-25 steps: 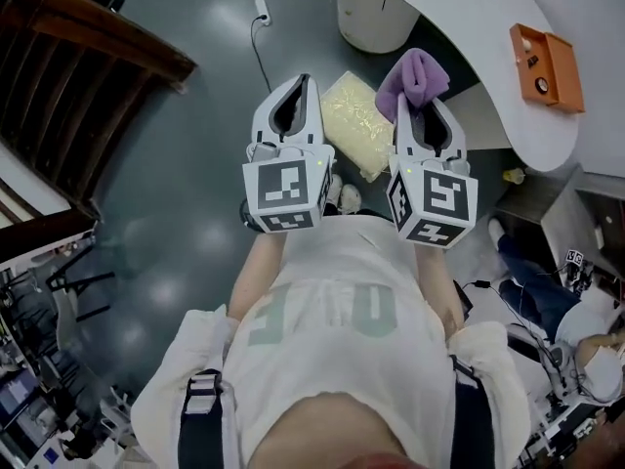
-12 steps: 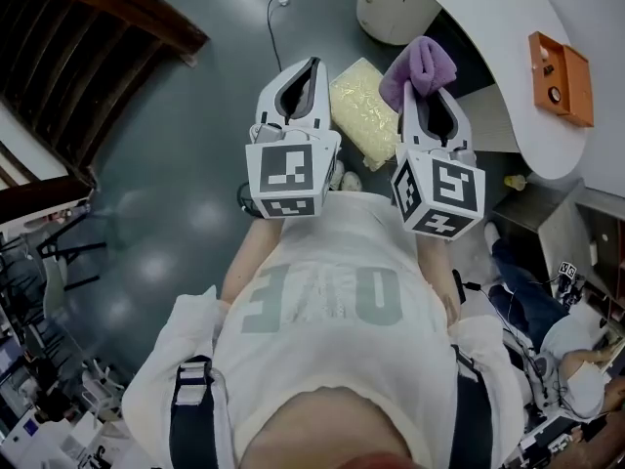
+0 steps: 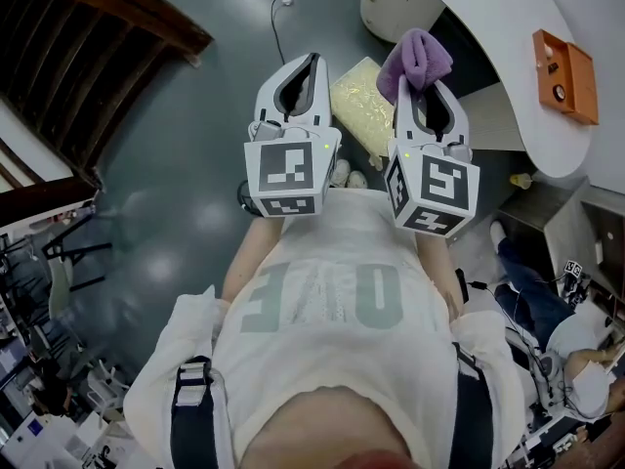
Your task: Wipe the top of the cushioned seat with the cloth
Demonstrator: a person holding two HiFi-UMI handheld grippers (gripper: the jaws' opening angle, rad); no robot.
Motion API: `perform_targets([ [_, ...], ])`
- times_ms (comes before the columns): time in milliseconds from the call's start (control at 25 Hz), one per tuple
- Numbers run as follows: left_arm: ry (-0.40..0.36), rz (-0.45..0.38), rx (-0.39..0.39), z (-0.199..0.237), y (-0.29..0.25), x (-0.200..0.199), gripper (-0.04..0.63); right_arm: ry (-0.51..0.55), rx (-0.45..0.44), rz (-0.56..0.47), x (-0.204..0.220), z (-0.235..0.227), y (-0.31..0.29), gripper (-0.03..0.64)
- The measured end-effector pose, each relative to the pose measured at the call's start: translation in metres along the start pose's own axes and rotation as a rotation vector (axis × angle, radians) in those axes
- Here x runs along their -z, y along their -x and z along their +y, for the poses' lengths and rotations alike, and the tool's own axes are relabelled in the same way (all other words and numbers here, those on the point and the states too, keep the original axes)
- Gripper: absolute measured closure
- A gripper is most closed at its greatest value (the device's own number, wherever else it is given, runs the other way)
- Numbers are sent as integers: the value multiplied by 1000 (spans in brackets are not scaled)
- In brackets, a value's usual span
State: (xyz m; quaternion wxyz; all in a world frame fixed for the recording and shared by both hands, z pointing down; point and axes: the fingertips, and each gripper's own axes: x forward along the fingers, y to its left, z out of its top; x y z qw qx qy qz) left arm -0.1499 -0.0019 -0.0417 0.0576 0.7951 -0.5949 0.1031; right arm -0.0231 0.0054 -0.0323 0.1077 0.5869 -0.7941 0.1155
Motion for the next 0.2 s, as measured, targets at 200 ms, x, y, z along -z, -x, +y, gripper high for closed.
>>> perform_targets([
  [200,-1,-1,3,0,4,1,589,0,-29,-12,-2,11,3,528],
])
